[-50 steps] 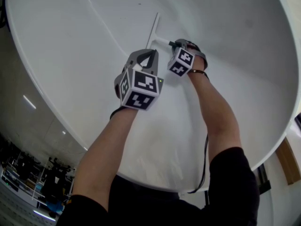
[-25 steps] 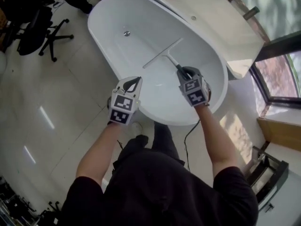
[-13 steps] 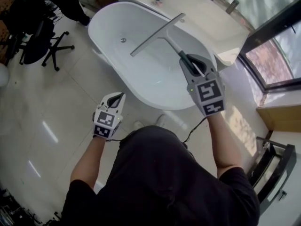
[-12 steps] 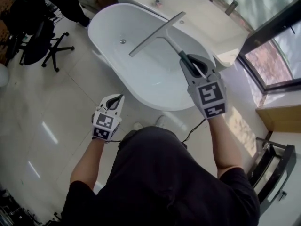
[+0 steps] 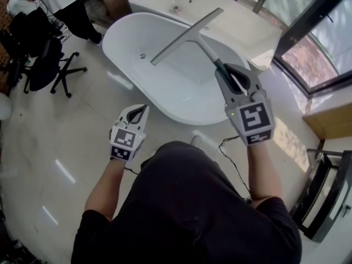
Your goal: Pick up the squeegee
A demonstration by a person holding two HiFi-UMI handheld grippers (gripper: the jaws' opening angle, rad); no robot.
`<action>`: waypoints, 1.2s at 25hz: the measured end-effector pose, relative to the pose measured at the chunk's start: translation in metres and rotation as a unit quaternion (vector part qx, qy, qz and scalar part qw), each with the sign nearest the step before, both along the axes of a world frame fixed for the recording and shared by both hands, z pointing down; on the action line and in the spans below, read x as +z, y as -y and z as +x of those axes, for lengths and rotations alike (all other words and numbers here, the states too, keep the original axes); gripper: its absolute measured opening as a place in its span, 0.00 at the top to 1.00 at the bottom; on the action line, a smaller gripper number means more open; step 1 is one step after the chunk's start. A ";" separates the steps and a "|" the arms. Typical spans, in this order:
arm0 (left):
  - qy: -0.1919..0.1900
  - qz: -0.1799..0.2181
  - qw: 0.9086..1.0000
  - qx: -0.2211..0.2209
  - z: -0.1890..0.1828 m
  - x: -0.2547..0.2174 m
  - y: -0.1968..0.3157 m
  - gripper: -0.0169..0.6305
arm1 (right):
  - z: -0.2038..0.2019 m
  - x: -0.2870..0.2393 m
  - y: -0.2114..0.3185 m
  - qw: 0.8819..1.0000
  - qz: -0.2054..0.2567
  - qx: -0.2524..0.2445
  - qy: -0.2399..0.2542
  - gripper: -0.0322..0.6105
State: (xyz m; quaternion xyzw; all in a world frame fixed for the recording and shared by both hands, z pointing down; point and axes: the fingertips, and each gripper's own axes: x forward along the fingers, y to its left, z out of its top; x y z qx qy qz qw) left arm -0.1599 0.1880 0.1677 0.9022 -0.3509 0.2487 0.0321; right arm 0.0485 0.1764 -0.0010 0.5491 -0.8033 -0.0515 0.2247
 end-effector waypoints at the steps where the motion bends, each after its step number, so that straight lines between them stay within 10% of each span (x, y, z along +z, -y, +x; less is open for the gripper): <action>1: -0.003 0.003 1.000 0.000 -0.002 -0.003 0.001 0.97 | -0.003 0.004 -0.003 1.000 -0.003 0.003 0.001 0.79; 30: -0.019 0.009 1.000 -0.006 0.000 -0.006 -0.014 0.97 | -0.009 0.016 -0.024 1.000 -0.005 0.008 0.003 0.80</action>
